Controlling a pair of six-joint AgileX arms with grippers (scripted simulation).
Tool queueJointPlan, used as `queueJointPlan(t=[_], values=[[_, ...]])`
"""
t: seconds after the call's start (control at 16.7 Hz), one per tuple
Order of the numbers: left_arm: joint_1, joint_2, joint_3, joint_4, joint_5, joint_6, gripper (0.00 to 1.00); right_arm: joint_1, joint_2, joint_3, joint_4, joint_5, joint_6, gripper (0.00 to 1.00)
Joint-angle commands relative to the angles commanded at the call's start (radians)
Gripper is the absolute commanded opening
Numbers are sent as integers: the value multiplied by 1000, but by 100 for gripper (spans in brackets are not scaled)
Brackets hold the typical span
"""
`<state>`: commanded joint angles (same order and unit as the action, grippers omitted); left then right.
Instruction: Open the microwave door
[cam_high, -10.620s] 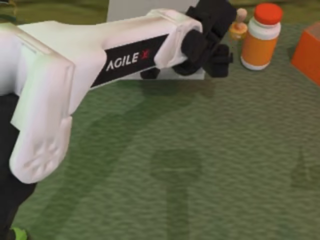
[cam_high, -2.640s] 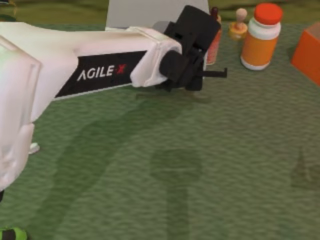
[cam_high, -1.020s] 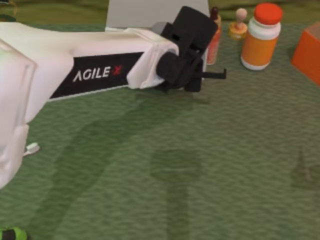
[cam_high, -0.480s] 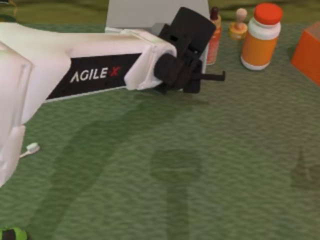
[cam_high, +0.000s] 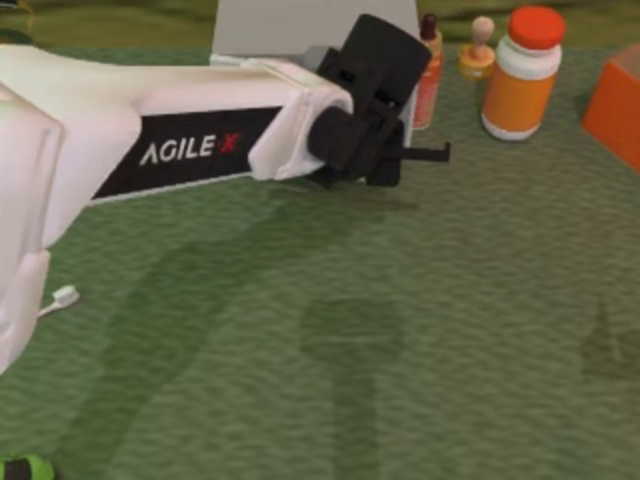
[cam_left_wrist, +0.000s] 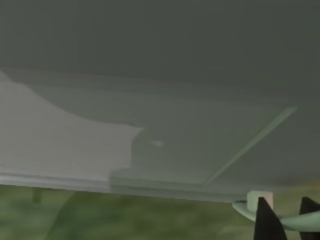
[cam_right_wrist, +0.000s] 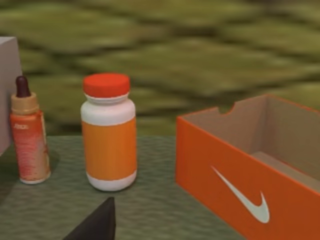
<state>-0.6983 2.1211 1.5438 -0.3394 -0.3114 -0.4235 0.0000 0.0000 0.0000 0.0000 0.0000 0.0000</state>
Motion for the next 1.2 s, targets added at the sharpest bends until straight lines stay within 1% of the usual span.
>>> queueJointPlan(t=[0.6,0.66,1.02,1.2], values=[[0,0,0,0,0,0,0,0,0,0,0,0,0,100],[-8,2,6,1,7,-5,0,0,0,0,0,0,0,100],[5,-27,-42,27,25,34,0,0,0,0,0,0,0,100],[5,-28,-45,28,26,35,0,0,0,0,0,0,0,100]])
